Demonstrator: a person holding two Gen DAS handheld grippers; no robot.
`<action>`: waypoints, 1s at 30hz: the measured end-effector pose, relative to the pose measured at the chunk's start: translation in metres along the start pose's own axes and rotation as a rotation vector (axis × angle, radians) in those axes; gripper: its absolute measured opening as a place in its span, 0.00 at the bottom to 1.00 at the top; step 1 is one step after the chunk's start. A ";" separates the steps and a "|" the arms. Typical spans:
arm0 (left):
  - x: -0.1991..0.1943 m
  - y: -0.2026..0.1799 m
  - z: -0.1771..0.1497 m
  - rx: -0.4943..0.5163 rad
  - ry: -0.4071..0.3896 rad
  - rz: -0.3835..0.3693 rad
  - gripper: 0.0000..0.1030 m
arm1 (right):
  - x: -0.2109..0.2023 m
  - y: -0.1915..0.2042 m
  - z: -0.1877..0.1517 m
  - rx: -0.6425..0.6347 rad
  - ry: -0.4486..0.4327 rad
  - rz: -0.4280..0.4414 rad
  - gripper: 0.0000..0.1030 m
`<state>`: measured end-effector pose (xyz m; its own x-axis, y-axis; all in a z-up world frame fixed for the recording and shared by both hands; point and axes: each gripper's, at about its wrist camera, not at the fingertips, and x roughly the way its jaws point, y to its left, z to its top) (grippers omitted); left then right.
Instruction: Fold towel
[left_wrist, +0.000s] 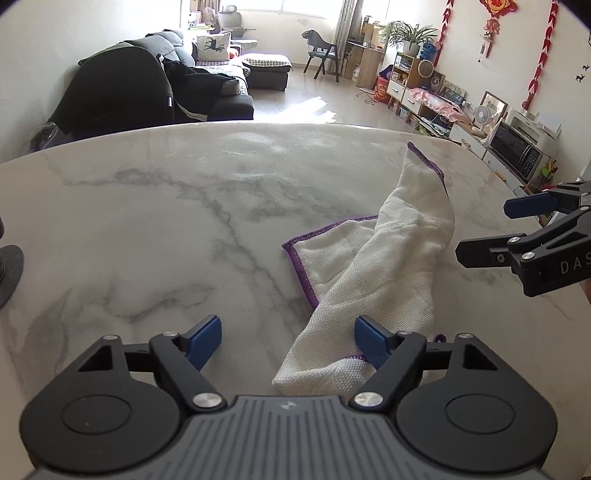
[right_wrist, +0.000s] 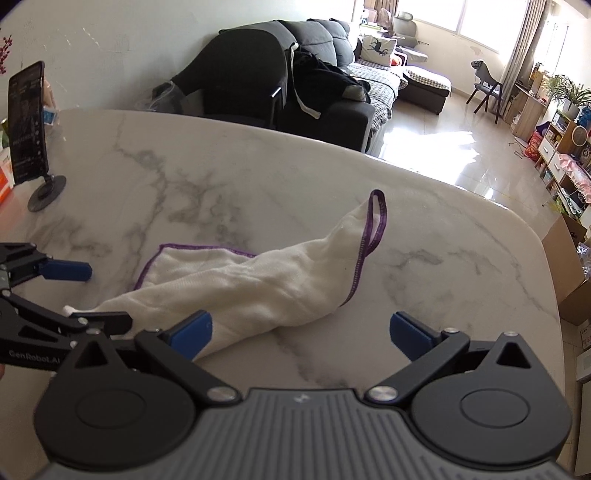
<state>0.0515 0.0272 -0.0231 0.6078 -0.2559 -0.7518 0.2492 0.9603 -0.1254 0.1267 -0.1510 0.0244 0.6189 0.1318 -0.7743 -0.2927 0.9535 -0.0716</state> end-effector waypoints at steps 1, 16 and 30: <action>-0.001 0.001 0.001 -0.008 0.002 -0.011 0.53 | -0.001 0.000 0.000 0.000 -0.004 0.000 1.00; -0.021 -0.023 0.005 -0.025 -0.076 -0.239 0.17 | -0.018 0.001 0.000 0.050 -0.090 0.008 1.00; -0.013 -0.023 -0.005 0.124 -0.074 -0.072 0.59 | -0.043 0.026 -0.031 -0.114 -0.302 -0.019 1.00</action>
<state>0.0338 0.0091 -0.0134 0.6374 -0.3358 -0.6935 0.3827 0.9192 -0.0933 0.0699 -0.1399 0.0367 0.8083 0.2052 -0.5519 -0.3484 0.9223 -0.1673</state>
